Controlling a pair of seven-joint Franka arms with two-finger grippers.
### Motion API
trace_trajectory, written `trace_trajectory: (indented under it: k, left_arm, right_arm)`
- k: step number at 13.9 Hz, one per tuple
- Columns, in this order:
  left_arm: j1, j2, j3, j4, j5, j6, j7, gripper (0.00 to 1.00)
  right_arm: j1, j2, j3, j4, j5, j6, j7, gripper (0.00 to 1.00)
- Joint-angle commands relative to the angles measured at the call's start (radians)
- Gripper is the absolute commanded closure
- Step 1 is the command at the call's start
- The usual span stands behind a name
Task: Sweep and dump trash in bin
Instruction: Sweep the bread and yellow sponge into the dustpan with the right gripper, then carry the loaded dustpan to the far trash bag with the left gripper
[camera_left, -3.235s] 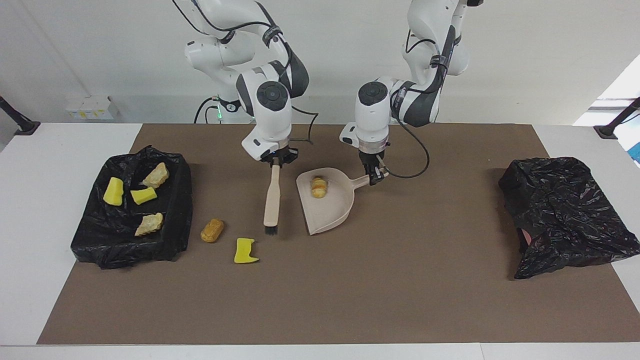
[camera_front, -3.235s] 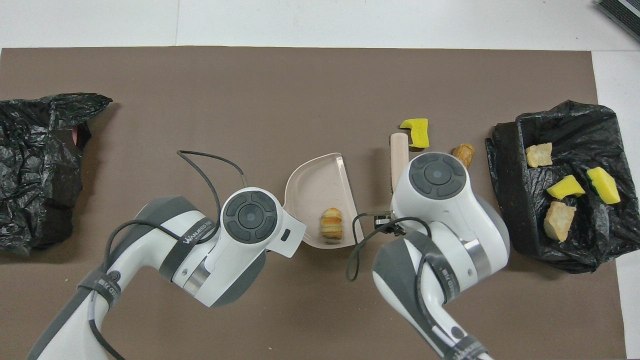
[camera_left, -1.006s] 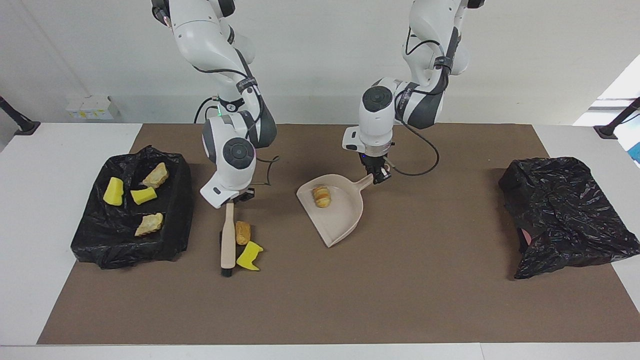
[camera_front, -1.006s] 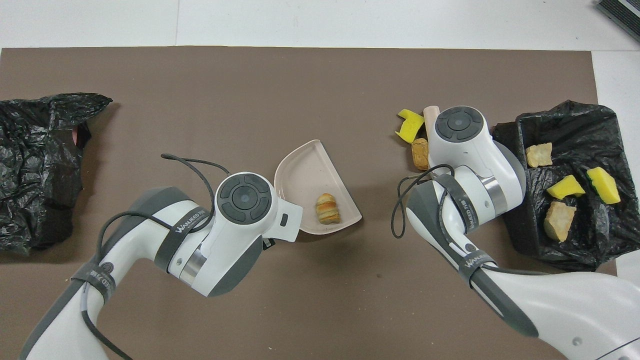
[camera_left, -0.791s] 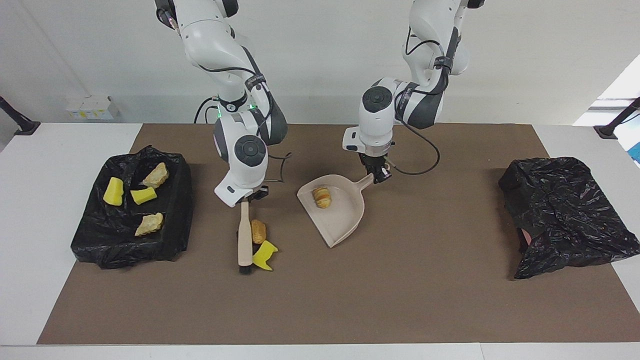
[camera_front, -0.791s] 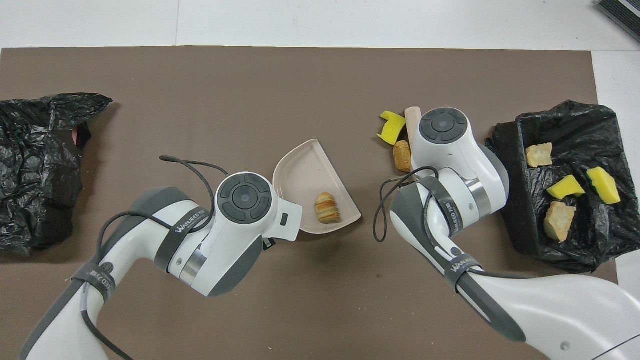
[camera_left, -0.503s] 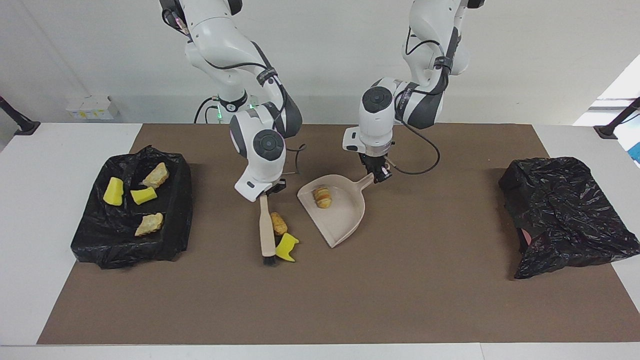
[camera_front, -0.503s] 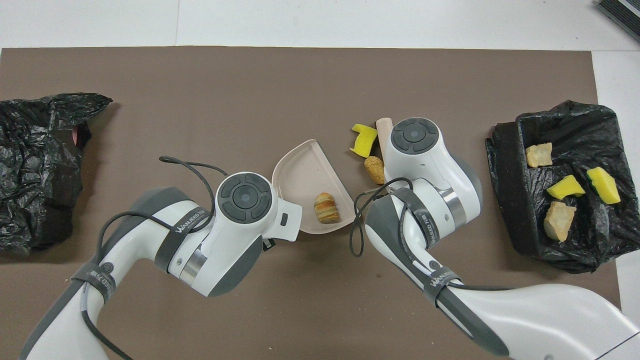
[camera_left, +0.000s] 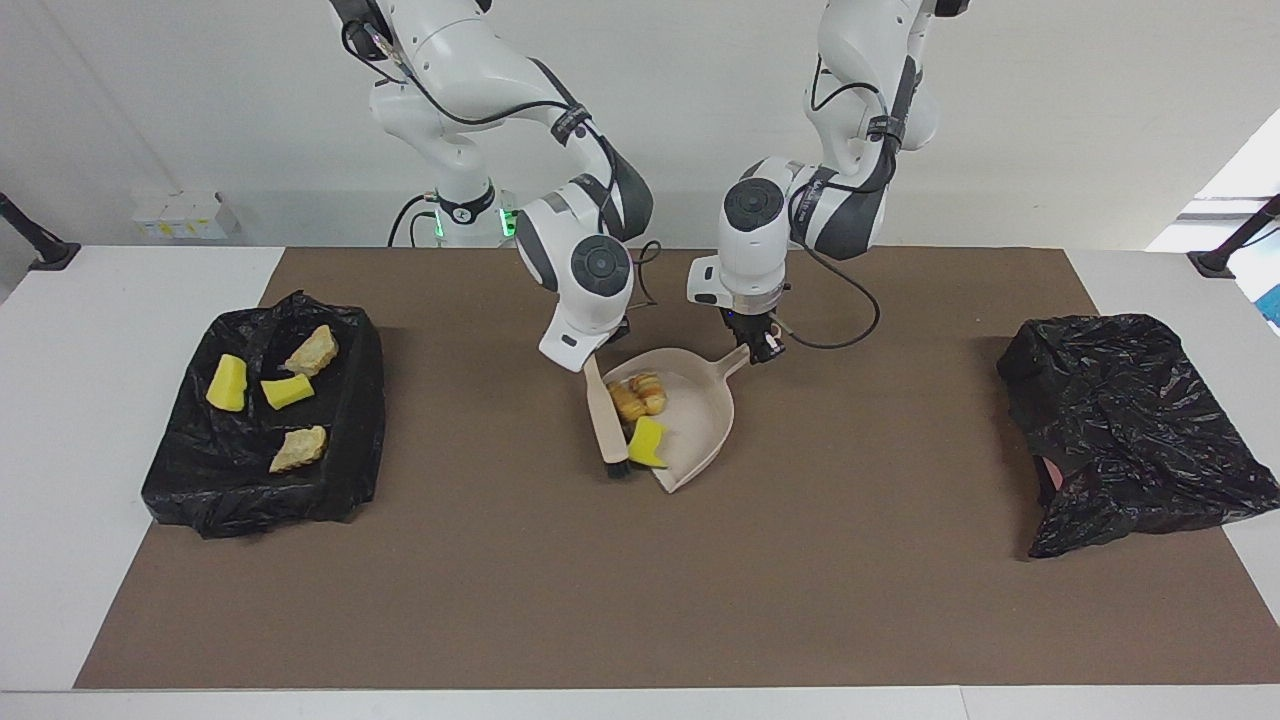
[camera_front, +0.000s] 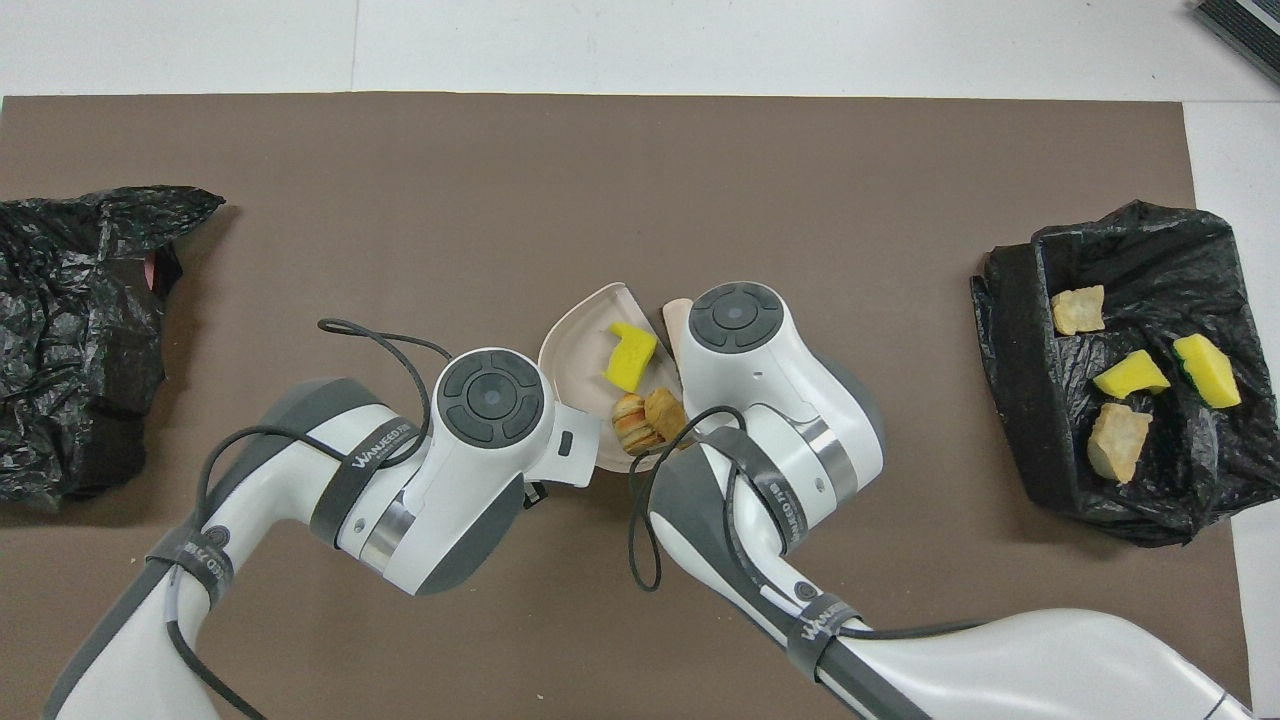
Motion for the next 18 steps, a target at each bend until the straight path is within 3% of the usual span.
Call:
trace_trajectory:
  k: [1,5,10,13,18]
  left_arm:
    - [0.0,-0.027,0.002,-0.033,-0.007,-0.001,-0.006,1.0]
    - [0.017,-0.019,0.004,-0.029,-0.007,0.038,0.023,1.0]
    - [0.095,-0.002,0.002,-0.026,-0.045,0.129,0.236,1.0]
    - [0.147,-0.011,0.002,0.04,-0.079,0.08,0.342,1.0]
    - [0.264,-0.014,0.002,0.193,-0.082,-0.088,0.535,1.0]
  right_arm:
    - [-0.011,-0.028,0.026,-0.001,0.071,-0.027,-0.024,1.0]
    - [-0.051,-0.097,0.025,0.003,0.084,-0.067,-0.029,1.0]
    - [-0.073,-0.158,0.02,0.002,0.085,-0.081,-0.024,1.0]
    - [-0.079,-0.201,0.02,-0.003,0.087,-0.111,-0.012,1.0]
    - [-0.031,-0.279,0.025,-0.072,0.099,-0.156,0.166,1.0]
